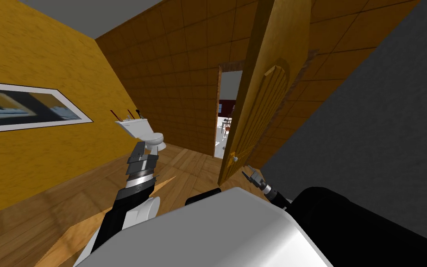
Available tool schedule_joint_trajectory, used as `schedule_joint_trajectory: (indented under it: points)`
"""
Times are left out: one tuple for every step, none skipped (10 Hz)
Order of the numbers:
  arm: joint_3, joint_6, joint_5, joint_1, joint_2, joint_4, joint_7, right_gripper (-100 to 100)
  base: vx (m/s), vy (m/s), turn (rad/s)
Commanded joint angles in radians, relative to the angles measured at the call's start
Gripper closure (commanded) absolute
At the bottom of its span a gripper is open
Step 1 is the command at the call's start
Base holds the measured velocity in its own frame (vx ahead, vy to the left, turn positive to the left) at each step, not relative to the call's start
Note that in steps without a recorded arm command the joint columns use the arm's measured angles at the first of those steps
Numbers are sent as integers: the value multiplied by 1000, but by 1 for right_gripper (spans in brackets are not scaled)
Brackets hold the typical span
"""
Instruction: Pull the door open
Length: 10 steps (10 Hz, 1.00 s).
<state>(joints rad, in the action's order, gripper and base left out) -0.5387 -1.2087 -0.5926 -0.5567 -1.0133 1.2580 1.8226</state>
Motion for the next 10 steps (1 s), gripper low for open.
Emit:
schedule_joint_trajectory:
  points:
    - [4, 9, -5, 7, 2, -3, 2, -100, 219, 86, 39]
    - [8, 16, -9, 11, 3, -3, 3, -100, 225, 80, 53]
    - [12, 25, -14, 16, 5, -3, 4, -100, 276, 102, 78]
    - [11, 21, -13, 8, 2, 5, 0, -100, 138, 48, 16]
    - [11, 21, -13, 8, 2, 5, 0, 100, -18, -7, -12]
    - [11, 21, -13, 8, 2, 5, 0, 100, -44, -28, 9]
    - [11, 21, -13, 8, 2, 5, 0, 100, -37, -16, 19]
    - [11, 21, -13, 8, 2, 5, 0, 100, -24, -9, -4]
    - [11, 21, -13, 8, 2, 5, 0, 100, -14, -5, -12]
    - [11, 21, -13, 8, 2, 5, 0, 100, -6, -3, -8]
